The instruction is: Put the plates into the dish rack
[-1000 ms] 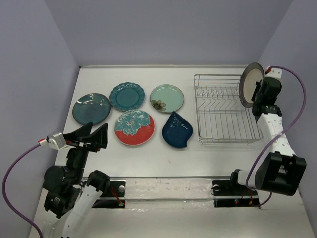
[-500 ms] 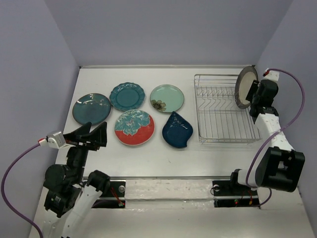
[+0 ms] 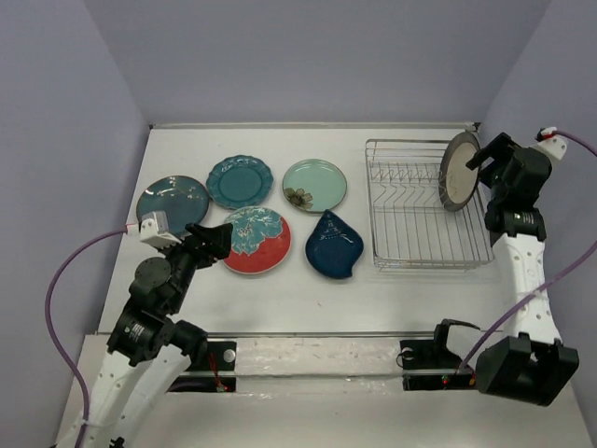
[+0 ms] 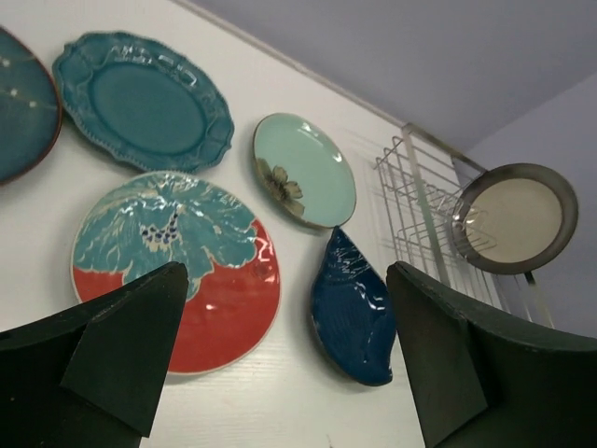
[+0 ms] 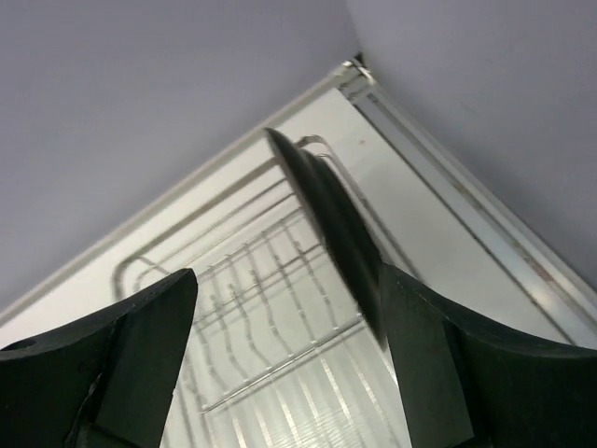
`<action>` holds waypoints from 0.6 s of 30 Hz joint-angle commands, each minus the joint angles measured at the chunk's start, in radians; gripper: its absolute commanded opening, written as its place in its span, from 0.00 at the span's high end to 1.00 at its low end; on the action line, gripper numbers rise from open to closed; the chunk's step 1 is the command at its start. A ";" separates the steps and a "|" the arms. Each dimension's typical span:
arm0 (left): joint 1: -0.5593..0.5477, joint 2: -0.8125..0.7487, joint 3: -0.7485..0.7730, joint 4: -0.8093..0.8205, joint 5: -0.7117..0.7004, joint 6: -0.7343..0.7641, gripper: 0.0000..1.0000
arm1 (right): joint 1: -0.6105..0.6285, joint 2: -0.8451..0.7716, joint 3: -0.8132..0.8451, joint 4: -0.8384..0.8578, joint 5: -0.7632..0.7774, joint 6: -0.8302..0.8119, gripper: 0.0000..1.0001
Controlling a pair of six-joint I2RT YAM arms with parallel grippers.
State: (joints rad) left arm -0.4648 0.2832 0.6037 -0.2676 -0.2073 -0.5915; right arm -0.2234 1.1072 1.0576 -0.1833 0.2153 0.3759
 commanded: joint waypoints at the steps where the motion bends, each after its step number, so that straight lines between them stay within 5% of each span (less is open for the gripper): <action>1: -0.005 0.060 -0.062 0.002 -0.082 -0.135 0.01 | -0.007 -0.176 -0.045 -0.005 -0.230 0.177 0.16; 9: -0.005 0.246 -0.209 0.051 -0.176 -0.329 0.04 | 0.140 -0.326 -0.208 0.018 -0.477 0.238 0.15; 18: 0.005 0.344 -0.283 0.108 -0.190 -0.403 0.10 | 0.478 -0.306 -0.283 0.064 -0.462 0.233 0.15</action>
State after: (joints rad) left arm -0.4644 0.5934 0.3260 -0.2447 -0.3412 -0.9485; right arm 0.1722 0.8116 0.7914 -0.1856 -0.2363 0.6029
